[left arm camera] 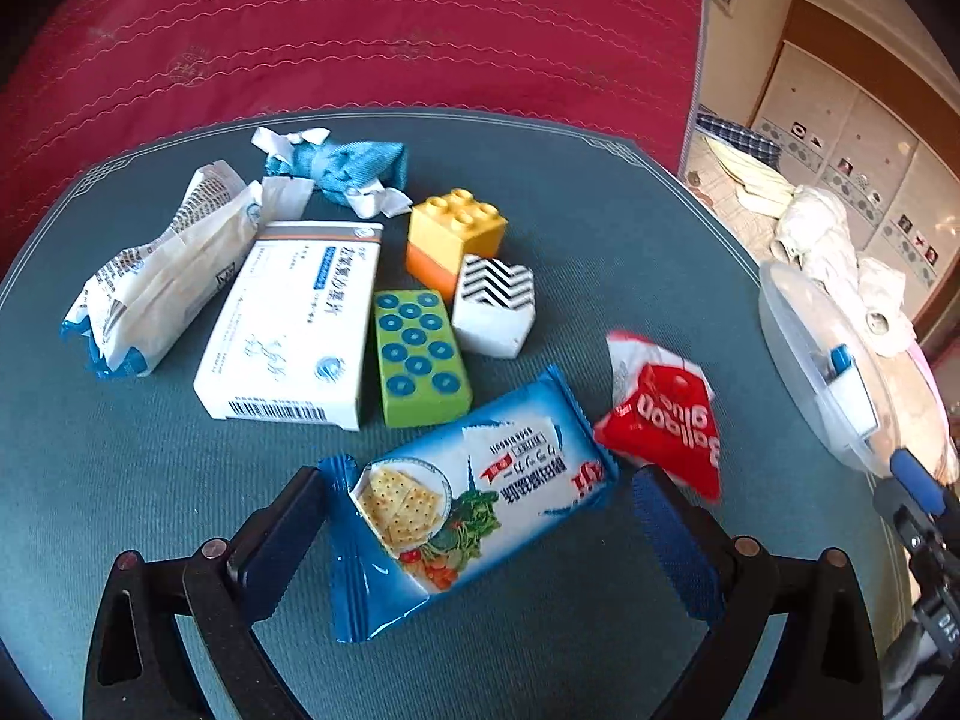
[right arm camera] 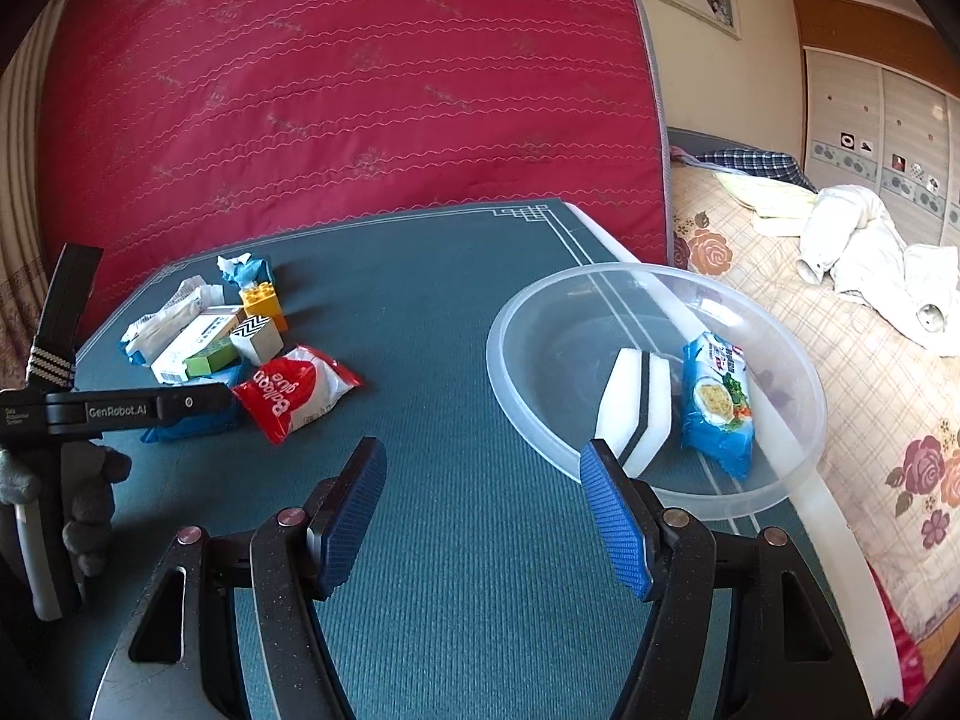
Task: Organize objects
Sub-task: 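Move the left gripper back over the table toward the second cracker packet, then grasp the cracker packet with the left gripper while the right gripper grasps the red glue packet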
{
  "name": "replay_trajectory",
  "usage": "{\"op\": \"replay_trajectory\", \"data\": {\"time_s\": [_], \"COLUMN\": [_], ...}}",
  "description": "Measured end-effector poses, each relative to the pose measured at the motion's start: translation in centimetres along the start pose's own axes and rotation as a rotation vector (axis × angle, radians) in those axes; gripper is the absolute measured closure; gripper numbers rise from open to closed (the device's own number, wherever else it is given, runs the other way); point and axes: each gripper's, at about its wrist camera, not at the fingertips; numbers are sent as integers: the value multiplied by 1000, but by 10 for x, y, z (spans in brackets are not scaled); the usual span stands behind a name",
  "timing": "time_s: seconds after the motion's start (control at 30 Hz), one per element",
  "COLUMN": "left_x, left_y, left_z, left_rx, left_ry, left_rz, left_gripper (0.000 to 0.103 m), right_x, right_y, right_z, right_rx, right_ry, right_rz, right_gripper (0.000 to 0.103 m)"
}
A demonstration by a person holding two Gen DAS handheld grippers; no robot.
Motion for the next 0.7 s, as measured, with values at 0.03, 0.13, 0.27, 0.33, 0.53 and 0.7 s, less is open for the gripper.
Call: {"op": "replay_trajectory", "data": {"time_s": [0.03,0.13,0.27,0.33,0.53,0.7], "left_x": [-3,-12,-21,-22,-7,4], "left_y": [4,15,21,16,0,5], "left_z": [-5,-18,-29,-29,-23,-24], "left_rx": [22,63,99,109,99,92], "left_ry": [7,48,50,22,-66,-46], "left_rz": [4,26,24,0,-37,-5], "left_gripper": [1,1,1,1,2,21], "right_x": [0,1,3,4,4,10], "right_y": [1,3,4,4,1,-1], "right_z": [0,1,1,1,5,7], "right_rx": [-3,-5,-3,1,13,60], "right_ry": [0,-3,-4,-8,-36,-66], "right_rz": [4,10,17,23,31,63], "right_gripper": [35,35,35,35,35,35]}}
Point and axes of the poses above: each gripper's, at about its wrist camera, not at the fingertips, and x roughly the way its jaws point, z to its left, y to its underside, and after that the axes turned 12 degrees about -z, right-handed
